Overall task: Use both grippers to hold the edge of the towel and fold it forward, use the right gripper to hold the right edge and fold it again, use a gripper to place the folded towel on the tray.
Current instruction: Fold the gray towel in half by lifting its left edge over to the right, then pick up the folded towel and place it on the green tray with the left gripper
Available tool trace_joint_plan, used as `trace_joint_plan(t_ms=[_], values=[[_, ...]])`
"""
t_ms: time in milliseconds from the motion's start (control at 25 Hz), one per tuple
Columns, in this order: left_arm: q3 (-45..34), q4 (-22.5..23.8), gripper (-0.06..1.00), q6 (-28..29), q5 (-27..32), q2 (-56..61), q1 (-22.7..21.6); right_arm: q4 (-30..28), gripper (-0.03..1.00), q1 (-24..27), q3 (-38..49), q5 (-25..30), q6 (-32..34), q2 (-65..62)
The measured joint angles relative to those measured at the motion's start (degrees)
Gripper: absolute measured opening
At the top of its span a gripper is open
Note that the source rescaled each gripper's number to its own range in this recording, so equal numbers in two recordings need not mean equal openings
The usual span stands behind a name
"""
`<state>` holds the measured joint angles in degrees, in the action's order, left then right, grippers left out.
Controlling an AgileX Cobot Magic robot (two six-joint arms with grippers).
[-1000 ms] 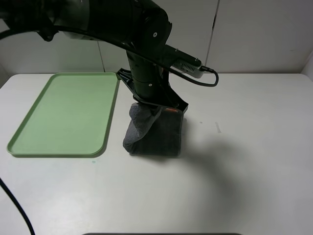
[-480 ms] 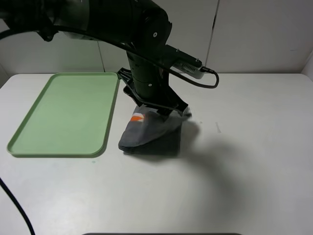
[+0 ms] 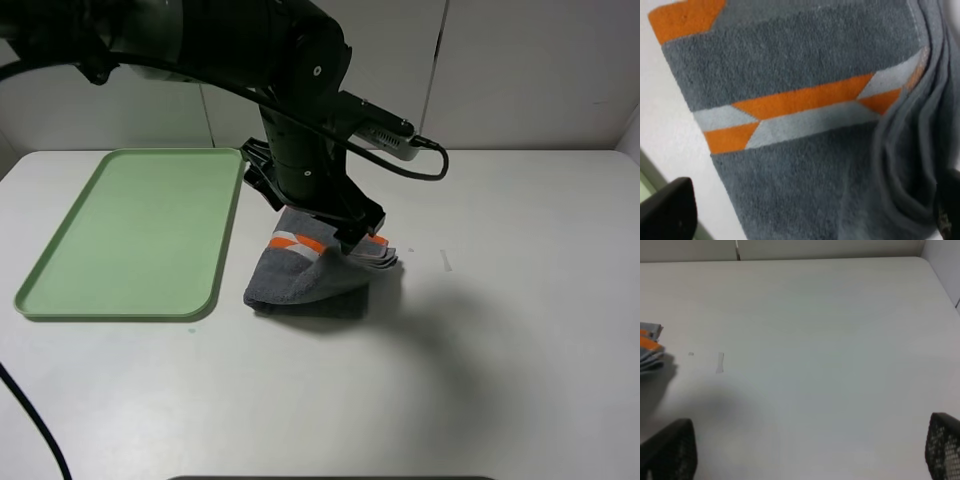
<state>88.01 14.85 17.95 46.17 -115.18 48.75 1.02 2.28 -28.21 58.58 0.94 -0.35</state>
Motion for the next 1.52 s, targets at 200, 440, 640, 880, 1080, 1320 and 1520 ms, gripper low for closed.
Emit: trace_joint_plan(t_ms=[200, 440, 640, 880, 1080, 1320, 1520], values=[[0.0, 0.1, 0.95, -0.1, -1.9, 0.6, 0.0, 0.0, 1.0, 0.0, 0.0, 0.0, 0.0, 0.0], [0.0, 1.1, 0.95, -0.1, -3.6, 2.0, -0.3, 0.0, 1.0, 0.0, 0.0, 0.0, 0.0, 0.0], [0.0, 0.7, 0.95, -0.1, -4.7, 2.0, -2.7, 0.0, 1.0, 0.0, 0.0, 0.0, 0.0, 0.0], [0.0, -0.1, 0.95, -0.1, -6.0, 1.8, -5.6, 0.0, 1.0, 0.0, 0.0, 0.0, 0.0, 0.0], [-3.0, -3.2, 0.95, -0.1, -11.1, 0.9, -7.5, 0.0, 1.0, 0.0, 0.0, 0.0, 0.0, 0.0], [-8.3, -4.2, 0.95, -0.1, -17.9, 0.5, -9.0, 0.0, 1.0, 0.0, 0.0, 0.0, 0.0, 0.0], [-12.0, -4.3, 0.99, -0.1, -19.5, 0.5, -10.8, 0.0, 1.0, 0.0, 0.0, 0.0, 0.0, 0.0]])
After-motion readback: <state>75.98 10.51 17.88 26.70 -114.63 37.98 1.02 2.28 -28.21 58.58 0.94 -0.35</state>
